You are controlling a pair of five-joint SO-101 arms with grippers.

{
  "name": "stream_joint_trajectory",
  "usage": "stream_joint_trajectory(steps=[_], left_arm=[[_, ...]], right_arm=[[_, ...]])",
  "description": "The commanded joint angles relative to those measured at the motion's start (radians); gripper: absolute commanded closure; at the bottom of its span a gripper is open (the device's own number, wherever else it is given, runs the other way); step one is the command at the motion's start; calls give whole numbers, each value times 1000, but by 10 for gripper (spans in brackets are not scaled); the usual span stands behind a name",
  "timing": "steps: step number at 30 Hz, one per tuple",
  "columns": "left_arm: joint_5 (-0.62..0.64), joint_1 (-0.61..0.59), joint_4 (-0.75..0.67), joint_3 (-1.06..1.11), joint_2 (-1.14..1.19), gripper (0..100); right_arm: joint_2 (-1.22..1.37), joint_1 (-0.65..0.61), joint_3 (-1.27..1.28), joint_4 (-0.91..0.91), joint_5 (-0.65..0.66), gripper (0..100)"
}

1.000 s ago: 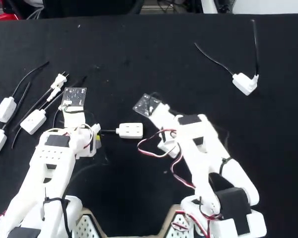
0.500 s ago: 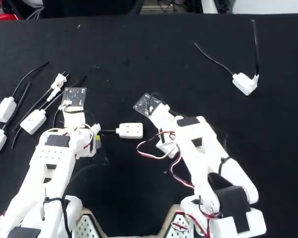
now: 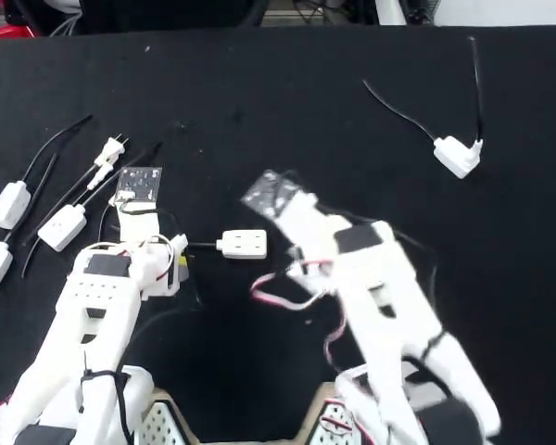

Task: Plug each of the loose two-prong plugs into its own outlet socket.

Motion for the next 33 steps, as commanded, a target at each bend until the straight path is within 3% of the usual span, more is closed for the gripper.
stream_joint_trajectory(steps=[1,13,16,27,33], left_arm=[[17,-8,-3,-4,-83,784],[54,-8,-12,220,-588,784],[118,-8,-12,275,-715,784],[146,4,29,452,-1148,784],[140,45,49,446,-1134,782]], right_arm=[[-96,-150,-64,-38,-107,988],[65,-358,59,-493,-417,988],[61,-388,116,-574,-480,988],[-61,-483,295,-732,-489,988],[-185,-483,309,-727,-493,988]])
